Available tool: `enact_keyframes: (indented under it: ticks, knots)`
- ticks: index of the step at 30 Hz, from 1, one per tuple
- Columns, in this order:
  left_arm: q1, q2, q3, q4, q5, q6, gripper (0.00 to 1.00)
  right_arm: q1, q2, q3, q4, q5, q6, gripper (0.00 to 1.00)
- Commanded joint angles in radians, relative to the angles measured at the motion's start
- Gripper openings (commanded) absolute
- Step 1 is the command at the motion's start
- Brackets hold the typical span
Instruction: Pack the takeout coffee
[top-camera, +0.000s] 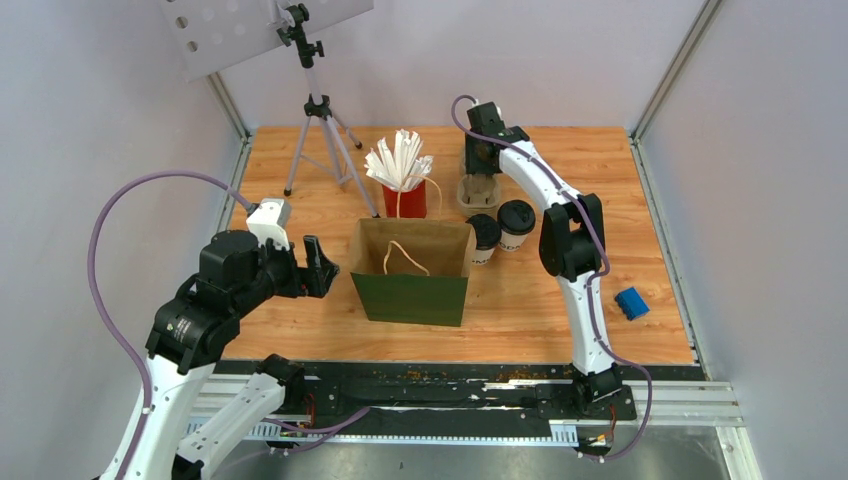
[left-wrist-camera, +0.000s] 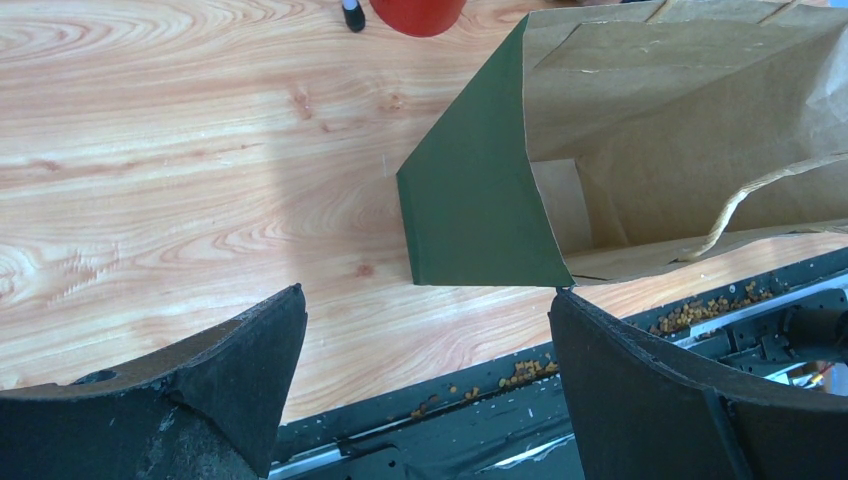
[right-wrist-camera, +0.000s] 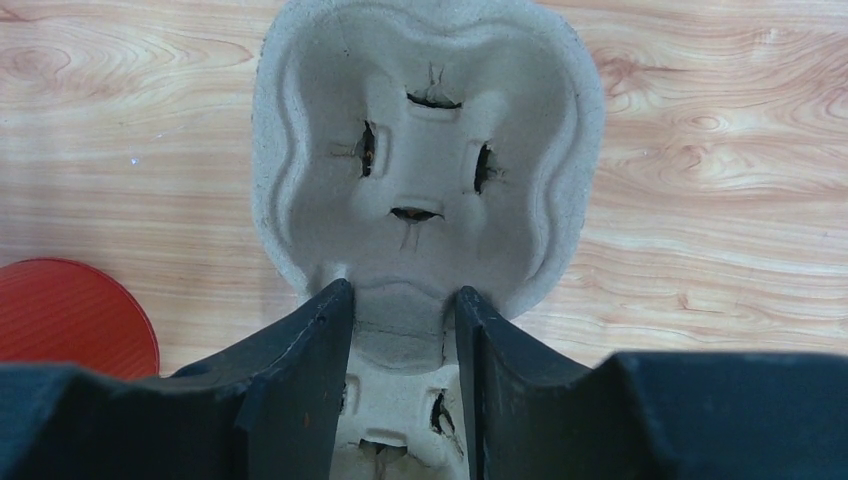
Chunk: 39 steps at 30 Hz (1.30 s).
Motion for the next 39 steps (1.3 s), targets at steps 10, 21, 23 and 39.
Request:
enact_keyframes:
  ticks: [10,21,23,39]
  knots:
    - [-0.002,0.002,0.026,0.006,-0.014,0.01,0.98,0.008,0.016,0.065,0.018,0.016,0.018,0.32]
    - [-0.002,0.005,0.02,0.016,-0.014,0.016,0.98,0.008,-0.043,0.066,0.017,0.014,-0.001,0.28]
    - [-0.002,0.006,0.018,0.018,-0.016,0.016,0.98,0.008,-0.052,0.064,0.021,0.012,-0.006,0.28]
    - [-0.002,0.018,0.019,0.014,-0.004,0.014,0.98,0.009,-0.107,-0.003,0.094,0.0,-0.027,0.28]
